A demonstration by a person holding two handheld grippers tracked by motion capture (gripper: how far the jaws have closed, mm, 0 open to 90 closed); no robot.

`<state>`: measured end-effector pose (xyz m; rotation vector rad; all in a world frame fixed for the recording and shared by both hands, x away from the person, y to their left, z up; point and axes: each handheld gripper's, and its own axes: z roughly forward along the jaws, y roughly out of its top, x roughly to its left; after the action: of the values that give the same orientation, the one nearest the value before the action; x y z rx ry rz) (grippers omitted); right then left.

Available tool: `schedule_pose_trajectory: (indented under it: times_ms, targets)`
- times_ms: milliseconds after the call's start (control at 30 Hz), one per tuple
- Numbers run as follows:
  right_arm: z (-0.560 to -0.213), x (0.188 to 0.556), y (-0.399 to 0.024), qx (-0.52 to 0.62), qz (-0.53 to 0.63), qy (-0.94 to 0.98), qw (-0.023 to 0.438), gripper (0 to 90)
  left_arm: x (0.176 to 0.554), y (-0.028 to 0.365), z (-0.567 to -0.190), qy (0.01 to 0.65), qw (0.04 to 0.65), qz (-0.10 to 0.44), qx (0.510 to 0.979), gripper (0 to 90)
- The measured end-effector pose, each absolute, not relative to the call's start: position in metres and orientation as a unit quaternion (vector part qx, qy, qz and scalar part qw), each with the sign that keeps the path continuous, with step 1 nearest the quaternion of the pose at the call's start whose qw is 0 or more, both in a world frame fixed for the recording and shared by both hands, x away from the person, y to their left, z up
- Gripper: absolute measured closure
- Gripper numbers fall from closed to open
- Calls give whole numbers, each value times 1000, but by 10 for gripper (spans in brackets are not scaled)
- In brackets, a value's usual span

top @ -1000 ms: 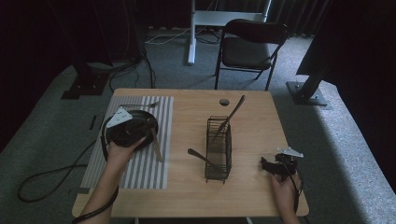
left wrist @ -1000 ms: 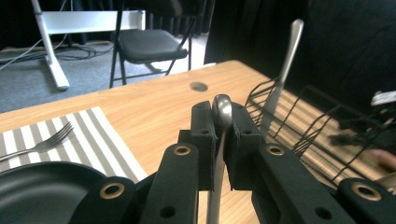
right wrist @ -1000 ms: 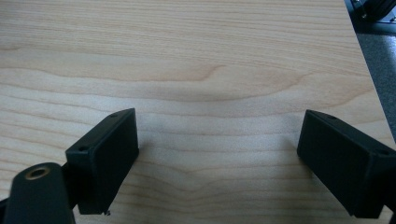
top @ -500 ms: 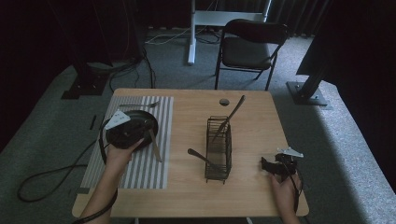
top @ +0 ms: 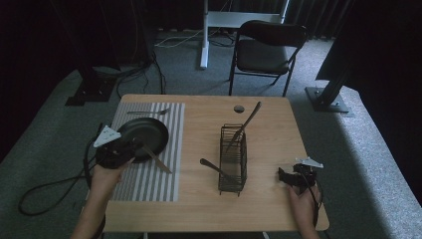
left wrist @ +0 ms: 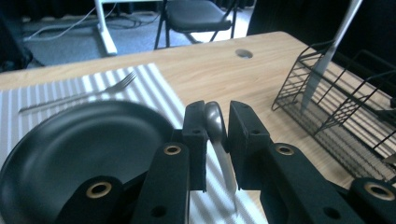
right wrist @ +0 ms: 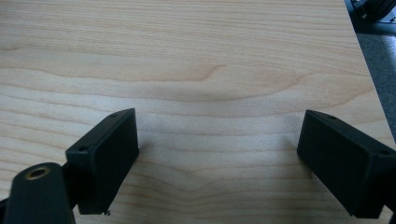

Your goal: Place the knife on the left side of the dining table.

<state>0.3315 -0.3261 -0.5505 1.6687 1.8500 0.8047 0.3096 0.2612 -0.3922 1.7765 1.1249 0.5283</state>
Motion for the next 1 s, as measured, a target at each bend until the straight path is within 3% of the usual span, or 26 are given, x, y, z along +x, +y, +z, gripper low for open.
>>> schedule_pose_trajectory:
  times_ms: [467, 1000]
  targets:
    - [-550, 331, -326, 616, 297, 682, 258, 117, 296, 316, -429, 528, 486, 183, 672, 711]
    - [-550, 331, -326, 616, 297, 682, 258, 117, 283, 343, -458, 564, 481, 147, 655, 661]
